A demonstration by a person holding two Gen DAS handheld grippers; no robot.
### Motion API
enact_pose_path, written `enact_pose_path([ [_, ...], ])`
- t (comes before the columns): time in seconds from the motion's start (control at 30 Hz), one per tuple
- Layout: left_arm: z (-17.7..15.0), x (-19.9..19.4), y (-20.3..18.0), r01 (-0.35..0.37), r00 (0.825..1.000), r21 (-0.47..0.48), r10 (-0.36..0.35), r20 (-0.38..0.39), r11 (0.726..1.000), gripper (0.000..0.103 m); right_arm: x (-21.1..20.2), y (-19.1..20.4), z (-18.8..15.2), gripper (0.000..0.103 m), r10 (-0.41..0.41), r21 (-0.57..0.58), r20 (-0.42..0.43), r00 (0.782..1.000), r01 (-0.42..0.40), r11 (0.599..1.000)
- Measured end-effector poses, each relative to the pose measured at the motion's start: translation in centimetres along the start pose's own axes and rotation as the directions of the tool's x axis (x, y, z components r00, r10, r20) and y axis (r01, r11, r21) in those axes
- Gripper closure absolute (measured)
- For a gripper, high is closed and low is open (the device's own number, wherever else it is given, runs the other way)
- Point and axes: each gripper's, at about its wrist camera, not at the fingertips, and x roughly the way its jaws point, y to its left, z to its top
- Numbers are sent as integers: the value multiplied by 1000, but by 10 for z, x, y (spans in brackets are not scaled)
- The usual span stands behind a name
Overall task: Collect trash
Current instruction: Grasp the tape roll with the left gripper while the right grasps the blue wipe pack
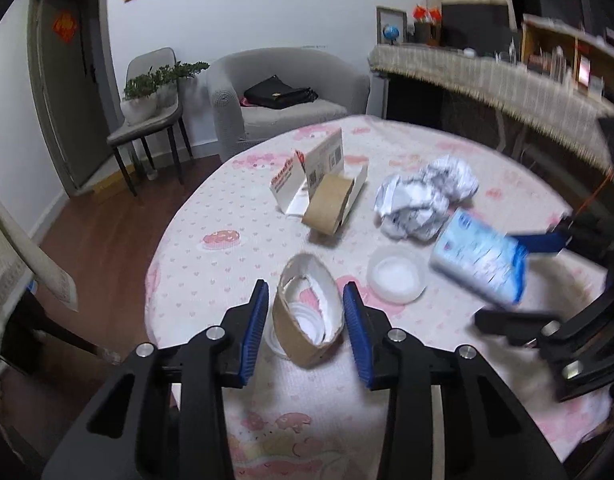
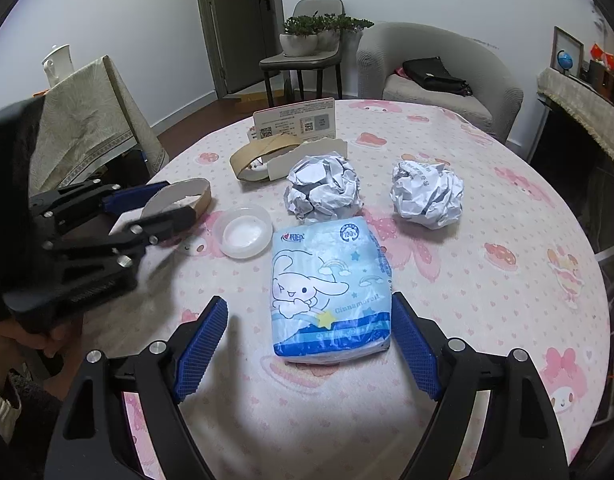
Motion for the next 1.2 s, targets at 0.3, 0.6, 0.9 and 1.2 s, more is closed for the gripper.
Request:
enact_pose_path([
  [0.3, 3, -18, 19, 40, 999, -81, -37, 39, 996, 62, 7, -5, 4, 19, -39, 33, -15, 999, 39, 999],
  [0.6, -7, -10, 8, 24, 1000, 17, -24, -10, 1000, 48, 10, -2, 5, 16, -60, 14, -28, 998, 61, 998],
  [0.9, -8, 4, -2, 12, 999, 62, -10, -33, 998, 62, 11, 1, 6, 15, -62, -1, -38, 997, 62, 998],
  [1.2, 0, -10, 10, 81, 997, -51, -80, 20, 995, 63, 8, 0, 7, 51, -63, -10, -34, 997, 63, 998],
])
